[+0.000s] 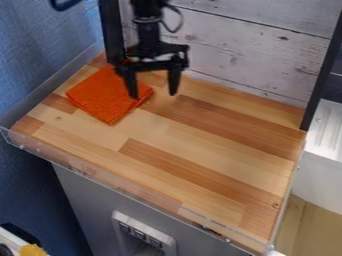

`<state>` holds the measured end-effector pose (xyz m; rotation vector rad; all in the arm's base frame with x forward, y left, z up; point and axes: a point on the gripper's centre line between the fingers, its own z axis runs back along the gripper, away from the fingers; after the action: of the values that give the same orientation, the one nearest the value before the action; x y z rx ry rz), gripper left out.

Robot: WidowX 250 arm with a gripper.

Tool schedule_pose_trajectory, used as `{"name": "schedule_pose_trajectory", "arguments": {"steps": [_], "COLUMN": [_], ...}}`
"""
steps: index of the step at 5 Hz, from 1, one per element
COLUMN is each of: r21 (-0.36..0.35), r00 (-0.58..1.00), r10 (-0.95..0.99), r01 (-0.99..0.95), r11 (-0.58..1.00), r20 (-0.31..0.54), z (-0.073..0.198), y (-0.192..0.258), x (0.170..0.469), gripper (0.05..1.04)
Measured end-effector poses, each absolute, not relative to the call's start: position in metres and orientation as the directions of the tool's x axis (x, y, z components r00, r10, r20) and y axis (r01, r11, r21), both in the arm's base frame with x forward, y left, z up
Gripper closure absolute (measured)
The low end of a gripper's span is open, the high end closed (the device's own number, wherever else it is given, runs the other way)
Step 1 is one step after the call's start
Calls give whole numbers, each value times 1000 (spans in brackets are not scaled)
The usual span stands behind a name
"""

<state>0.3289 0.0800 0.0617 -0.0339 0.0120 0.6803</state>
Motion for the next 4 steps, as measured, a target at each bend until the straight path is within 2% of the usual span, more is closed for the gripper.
{"name": "schedule_pose_trajectory", "arguments": {"steps": [2,4], "r21": [-64,-41], "r00": [636,559], "r10": [771,828], "r01": [-769,-828], "r11": [636,560], "r20": [25,42], "z": [68,68], "y": [130,145], "x": [319,313], "gripper": [85,85]}}
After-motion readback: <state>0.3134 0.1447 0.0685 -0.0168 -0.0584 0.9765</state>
